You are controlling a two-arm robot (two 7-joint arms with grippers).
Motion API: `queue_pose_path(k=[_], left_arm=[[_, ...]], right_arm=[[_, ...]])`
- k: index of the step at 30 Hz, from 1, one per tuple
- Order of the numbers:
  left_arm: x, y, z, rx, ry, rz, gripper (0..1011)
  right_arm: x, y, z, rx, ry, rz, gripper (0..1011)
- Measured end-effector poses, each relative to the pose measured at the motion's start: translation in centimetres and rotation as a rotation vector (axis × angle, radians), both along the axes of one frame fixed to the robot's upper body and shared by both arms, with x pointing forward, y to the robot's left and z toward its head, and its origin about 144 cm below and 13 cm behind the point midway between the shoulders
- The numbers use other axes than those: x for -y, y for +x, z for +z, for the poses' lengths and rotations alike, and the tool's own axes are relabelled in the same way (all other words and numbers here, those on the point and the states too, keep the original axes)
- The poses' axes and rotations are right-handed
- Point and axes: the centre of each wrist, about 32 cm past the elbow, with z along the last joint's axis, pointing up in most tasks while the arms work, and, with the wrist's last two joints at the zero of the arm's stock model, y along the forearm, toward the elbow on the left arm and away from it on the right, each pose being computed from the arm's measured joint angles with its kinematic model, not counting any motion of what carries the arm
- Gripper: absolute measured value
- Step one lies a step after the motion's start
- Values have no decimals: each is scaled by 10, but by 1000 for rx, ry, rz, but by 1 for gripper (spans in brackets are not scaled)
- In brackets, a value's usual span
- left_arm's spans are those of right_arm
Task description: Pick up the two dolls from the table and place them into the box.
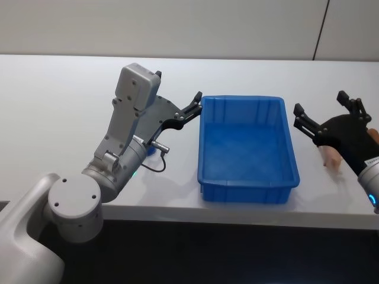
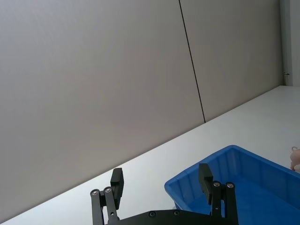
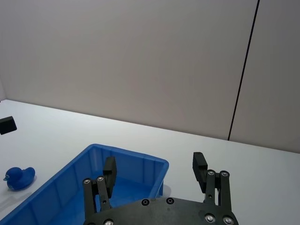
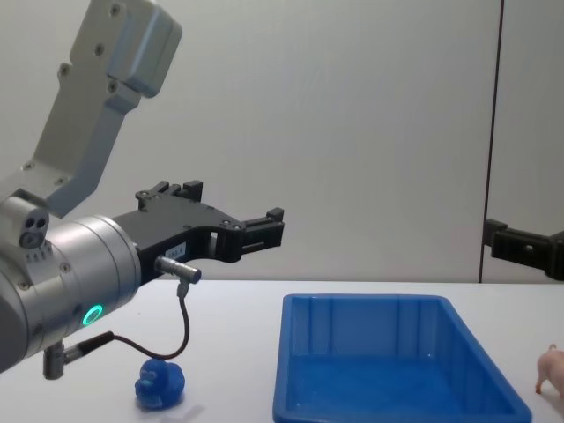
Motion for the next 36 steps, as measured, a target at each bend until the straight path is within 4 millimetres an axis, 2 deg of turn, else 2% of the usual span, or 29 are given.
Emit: queue_pose_path(k=[27,32,36], left_arm=[[0,0,0,0,0,0,1001],[0,0,0,0,0,0,1001],[0,0,0,0,0,0,1000]], right_arm=[[0,0,0,0,0,0,1001],[6,1,0,0,-2,-4,1001],[20,3,-2,-2,-2,-13,1001]])
